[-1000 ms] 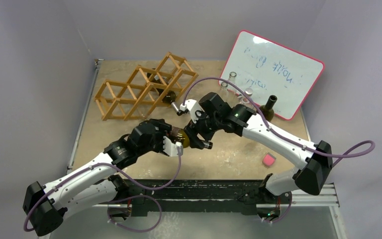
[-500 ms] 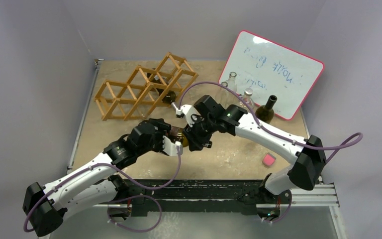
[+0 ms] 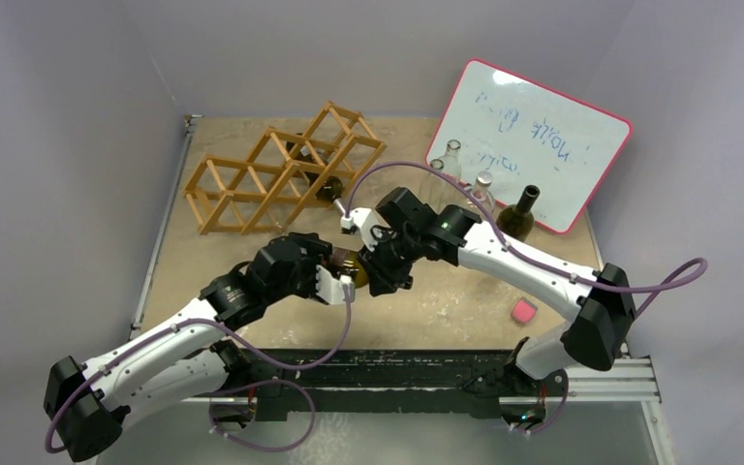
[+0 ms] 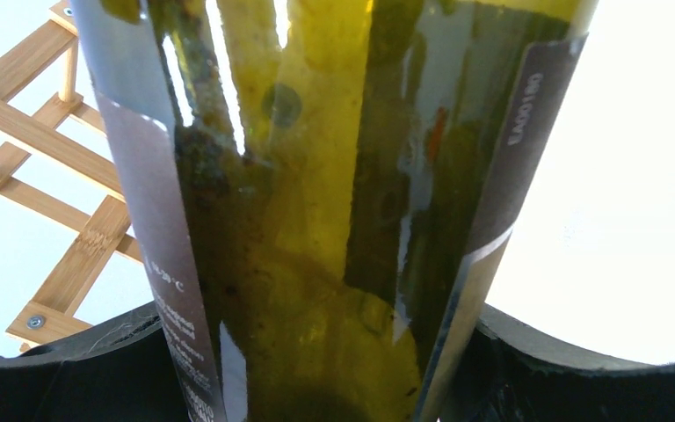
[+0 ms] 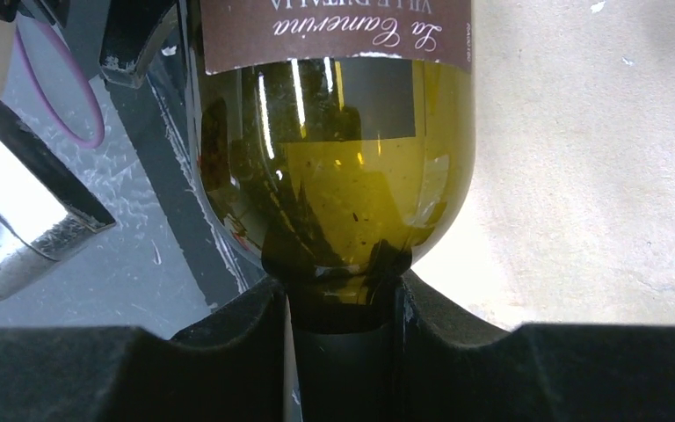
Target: Put the wine bottle on the wine rack
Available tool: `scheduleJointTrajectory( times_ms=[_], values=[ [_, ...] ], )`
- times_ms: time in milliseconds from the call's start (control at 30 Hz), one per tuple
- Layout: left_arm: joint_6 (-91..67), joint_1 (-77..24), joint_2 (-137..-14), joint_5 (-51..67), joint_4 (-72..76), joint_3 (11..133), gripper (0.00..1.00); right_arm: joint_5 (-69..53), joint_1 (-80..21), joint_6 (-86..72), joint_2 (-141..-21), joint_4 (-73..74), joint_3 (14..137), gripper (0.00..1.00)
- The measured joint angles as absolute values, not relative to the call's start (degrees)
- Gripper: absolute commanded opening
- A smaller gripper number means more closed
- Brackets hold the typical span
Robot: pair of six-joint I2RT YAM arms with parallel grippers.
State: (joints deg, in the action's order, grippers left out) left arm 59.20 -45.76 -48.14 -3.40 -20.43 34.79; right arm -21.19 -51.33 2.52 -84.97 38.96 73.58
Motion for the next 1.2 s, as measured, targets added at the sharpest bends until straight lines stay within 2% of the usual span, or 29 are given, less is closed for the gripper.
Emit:
scheduleJointTrajectory(
  times_ms=[67, 233, 267, 333, 833, 1000, 1200],
  values=[
    [59.0, -45.76, -48.12, -3.36, -20.23, 34.79, 0.65, -20.47, -51.44, 2.46, -84.53, 38.98, 73.67, 0.0],
    [59.24, -45.91, -48.03, -2.72, -18.24, 34.83, 0.72, -18.0, -52.03, 1.67, -82.54, 40.27, 74.02, 0.0],
    [59.46, -45.98, -48.03, -2.5, -17.74, 34.85, 0.77, -17.45, -52.14, 1.37, -82.02, 40.53, 74.02, 0.0],
    [59.59, -46.17, -48.01, -2.15, -17.04, 34.98, 0.99, -16.8, -52.25, 0.67, -81.14, 41.01, 74.02, 0.0],
    [56.1, -46.15, -41.65, -2.15, -12.49, 35.14, 1.0, -4.6, -51.2, -6.59, -75.61, 42.48, 74.02, 0.0],
    [54.26, -46.15, -39.64, -5.98, -10.37, 35.59, 1.0, -1.8, -51.2, -9.32, -73.91, 42.54, 74.0, 0.0],
    [40.66, -46.15, -39.64, -14.44, -1.3, 37.19, 1.0, 2.11, -51.2, -13.02, -72.29, 40.58, 72.71, 0.0]
  ],
)
